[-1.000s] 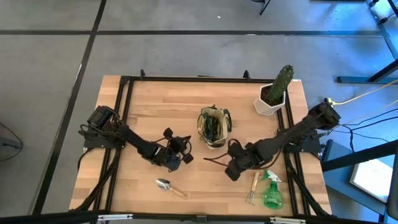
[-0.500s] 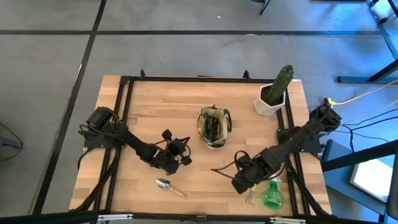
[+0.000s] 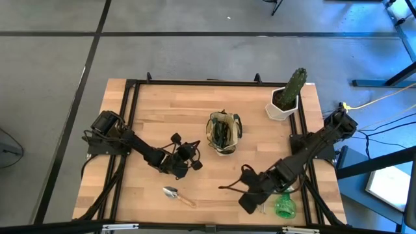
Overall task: Pick & Place Garden tools in Gardening bag
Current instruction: Put the brown trowel into the green gardening bag
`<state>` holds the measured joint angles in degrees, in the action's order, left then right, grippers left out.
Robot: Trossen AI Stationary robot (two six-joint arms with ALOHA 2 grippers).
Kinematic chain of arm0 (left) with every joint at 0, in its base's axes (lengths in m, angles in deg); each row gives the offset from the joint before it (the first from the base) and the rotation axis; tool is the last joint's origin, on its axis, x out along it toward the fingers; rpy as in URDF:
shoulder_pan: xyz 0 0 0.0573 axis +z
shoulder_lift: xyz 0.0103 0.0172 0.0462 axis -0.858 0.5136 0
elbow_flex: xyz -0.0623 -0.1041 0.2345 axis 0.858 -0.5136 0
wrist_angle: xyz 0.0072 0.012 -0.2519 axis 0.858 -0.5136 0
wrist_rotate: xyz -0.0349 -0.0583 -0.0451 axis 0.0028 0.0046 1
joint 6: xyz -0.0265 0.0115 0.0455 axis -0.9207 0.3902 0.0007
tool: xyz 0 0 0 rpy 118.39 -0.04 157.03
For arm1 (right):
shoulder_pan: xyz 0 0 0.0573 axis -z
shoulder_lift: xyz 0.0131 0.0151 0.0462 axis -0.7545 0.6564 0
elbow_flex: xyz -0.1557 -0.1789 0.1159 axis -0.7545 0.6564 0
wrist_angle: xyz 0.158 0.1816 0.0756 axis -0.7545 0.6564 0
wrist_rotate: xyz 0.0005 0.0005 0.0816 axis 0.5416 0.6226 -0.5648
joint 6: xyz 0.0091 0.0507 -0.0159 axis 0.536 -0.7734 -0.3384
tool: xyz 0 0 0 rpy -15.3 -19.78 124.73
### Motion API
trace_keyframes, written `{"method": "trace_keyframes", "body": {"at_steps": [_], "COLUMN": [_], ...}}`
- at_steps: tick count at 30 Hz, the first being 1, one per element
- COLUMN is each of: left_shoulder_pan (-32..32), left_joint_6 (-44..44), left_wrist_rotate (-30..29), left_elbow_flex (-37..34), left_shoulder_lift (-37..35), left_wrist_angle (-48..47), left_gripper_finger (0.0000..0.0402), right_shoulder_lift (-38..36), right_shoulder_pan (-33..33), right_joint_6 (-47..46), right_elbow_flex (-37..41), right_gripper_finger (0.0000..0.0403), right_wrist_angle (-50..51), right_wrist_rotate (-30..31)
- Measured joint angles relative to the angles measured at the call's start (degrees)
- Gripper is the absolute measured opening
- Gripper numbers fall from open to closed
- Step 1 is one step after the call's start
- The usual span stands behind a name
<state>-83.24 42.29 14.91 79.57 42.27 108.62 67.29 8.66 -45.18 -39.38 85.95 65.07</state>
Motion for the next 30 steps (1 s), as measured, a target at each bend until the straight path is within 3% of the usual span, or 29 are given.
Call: {"method": "trace_keyframes", "body": {"at_steps": [6,14,20,30], "left_shoulder_pan": [-0.13,0.26,0.26,0.15], "left_joint_6": [-0.65,-3.11,-3.5,-7.68], "left_wrist_rotate": [-0.86,-1.2,-3.5,-3.88], "left_elbow_flex": [0.0,0.0,0.0,0.0], "left_shoulder_lift": [0.0,0.0,0.0,0.0], "left_wrist_angle": [0.02,-0.92,-2.93,-8.4], "left_gripper_finger": [0.0003,0.0002,0.0005,0.0004], "right_shoulder_lift": [2.27,9.26,15.51,28.34], "right_shoulder_pan": [1.23,6.26,8.83,12.19], "right_joint_6": [15.78,25.12,34.49,37.87], "right_elbow_flex": [-0.02,-0.33,-8.9,-27.95], "right_gripper_finger": [0.0197,0.0197,0.0197,0.0197], "right_wrist_angle": [-16.23,-20.35,-17.43,1.42], "right_wrist_rotate": [6.05,5.61,5.18,4.9]}}
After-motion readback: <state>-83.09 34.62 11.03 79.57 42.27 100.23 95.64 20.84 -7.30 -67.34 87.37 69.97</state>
